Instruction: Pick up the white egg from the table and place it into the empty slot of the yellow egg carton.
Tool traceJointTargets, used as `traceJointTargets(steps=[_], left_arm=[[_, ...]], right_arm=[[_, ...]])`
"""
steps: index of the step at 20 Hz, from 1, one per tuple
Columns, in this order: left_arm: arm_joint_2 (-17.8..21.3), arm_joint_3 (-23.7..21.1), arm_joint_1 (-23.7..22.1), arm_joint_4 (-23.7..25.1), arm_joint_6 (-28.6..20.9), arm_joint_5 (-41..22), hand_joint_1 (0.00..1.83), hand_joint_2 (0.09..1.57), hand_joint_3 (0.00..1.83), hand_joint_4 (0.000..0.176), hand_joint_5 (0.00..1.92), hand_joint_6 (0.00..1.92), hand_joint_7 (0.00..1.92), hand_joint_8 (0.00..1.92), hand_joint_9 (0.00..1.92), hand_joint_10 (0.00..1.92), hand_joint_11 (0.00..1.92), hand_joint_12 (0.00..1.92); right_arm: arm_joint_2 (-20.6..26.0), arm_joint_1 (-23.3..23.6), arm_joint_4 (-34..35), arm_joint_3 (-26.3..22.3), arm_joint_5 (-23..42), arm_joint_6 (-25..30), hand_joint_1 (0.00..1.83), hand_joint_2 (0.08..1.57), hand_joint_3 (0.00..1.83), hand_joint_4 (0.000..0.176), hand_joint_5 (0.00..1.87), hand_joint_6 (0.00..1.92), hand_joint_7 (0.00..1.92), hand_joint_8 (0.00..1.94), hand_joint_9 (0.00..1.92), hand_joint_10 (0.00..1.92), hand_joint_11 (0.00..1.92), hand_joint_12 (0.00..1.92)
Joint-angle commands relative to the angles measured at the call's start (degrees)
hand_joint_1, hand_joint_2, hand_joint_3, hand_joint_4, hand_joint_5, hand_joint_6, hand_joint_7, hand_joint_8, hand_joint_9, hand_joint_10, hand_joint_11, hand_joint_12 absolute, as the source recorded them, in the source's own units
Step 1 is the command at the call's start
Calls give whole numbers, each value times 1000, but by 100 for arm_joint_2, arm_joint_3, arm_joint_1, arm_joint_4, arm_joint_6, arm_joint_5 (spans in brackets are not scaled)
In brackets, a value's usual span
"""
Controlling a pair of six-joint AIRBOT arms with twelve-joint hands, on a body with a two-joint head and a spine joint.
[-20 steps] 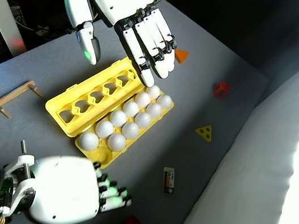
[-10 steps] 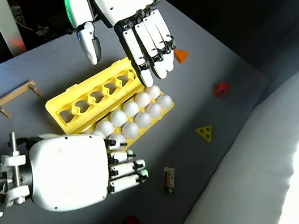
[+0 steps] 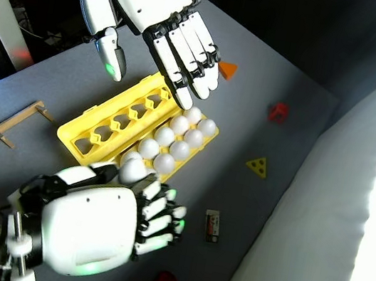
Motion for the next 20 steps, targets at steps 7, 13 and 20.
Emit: traceJointTargets(steps=[7, 13, 20], left_arm=[[-6, 0, -102, 562, -10, 64, 55, 1385, 0, 40, 95, 0, 34, 0, 18, 0, 0, 481], [-13, 7, -121, 562, -10, 52, 72, 1379, 0, 40, 94, 3, 32, 0, 16, 0, 0, 492], [-25, 10, -121, 528, -10, 51, 80, 1382, 0, 40, 94, 3, 30, 0, 14, 0, 0, 487]], right_arm=[[-276, -110, 535, 302, 545, 83, 1144, 1106, 1, 0, 996, 988, 561, 1, 256, 25, 0, 533], [-531, -294, 605, 728, 724, 327, 1138, 1113, 2, 0, 981, 1013, 564, 1, 263, 24, 0, 636], [-675, -512, 777, 938, 1039, 438, 1140, 1113, 1, 0, 982, 1010, 576, 3, 263, 21, 0, 532]])
